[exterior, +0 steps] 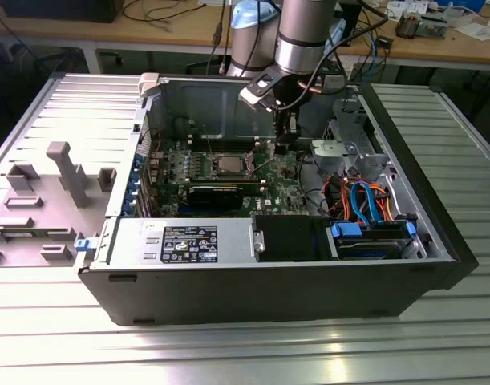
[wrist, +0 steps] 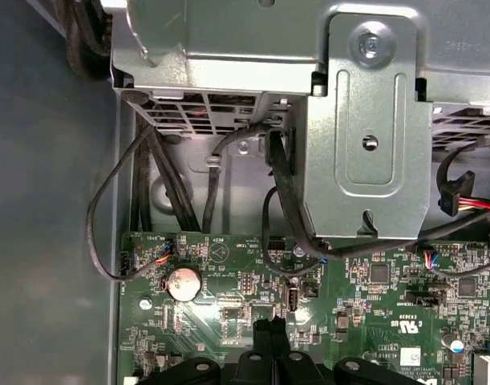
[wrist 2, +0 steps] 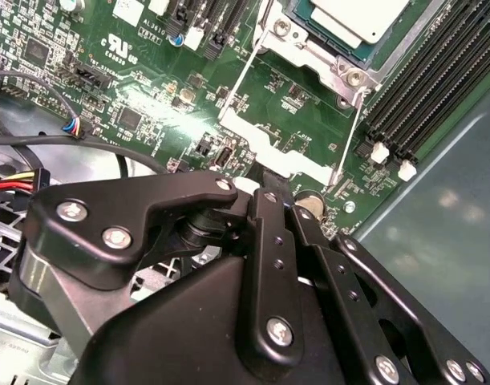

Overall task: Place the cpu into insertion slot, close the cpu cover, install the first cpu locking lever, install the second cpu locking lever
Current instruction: 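Close the cpu cover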

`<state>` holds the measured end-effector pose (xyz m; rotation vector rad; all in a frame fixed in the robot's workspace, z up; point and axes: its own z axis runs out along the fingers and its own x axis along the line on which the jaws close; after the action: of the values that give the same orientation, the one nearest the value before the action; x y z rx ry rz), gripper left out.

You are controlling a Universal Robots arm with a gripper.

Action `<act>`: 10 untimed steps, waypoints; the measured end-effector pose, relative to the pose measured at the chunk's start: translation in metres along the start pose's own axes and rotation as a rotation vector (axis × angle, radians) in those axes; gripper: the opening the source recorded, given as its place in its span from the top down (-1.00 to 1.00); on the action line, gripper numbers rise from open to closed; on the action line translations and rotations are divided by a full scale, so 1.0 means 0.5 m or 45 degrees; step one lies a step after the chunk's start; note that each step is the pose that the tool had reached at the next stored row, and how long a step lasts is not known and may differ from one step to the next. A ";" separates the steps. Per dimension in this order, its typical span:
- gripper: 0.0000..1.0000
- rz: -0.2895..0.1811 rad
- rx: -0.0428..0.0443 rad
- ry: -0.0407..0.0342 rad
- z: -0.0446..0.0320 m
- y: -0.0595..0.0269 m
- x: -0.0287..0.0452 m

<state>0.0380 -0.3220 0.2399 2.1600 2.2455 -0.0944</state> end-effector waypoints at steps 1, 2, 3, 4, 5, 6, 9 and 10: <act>0.79 0.000 0.000 0.0000 0.000 -0.001 0.000; 0.79 0.000 0.000 0.0000 0.000 -0.002 0.000; 0.79 0.000 0.000 0.0000 0.000 -0.005 0.000; 0.79 0.000 0.000 0.0000 0.000 -0.008 0.000; 0.79 0.000 0.000 0.0000 0.000 -0.010 0.000; 0.79 0.000 0.000 0.0000 0.000 -0.013 0.001; 0.79 0.000 0.000 0.0000 0.000 -0.018 0.001; 0.79 0.000 0.000 0.0000 0.000 -0.020 0.001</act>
<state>0.0278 -0.3220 0.2399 2.1599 2.2456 -0.0944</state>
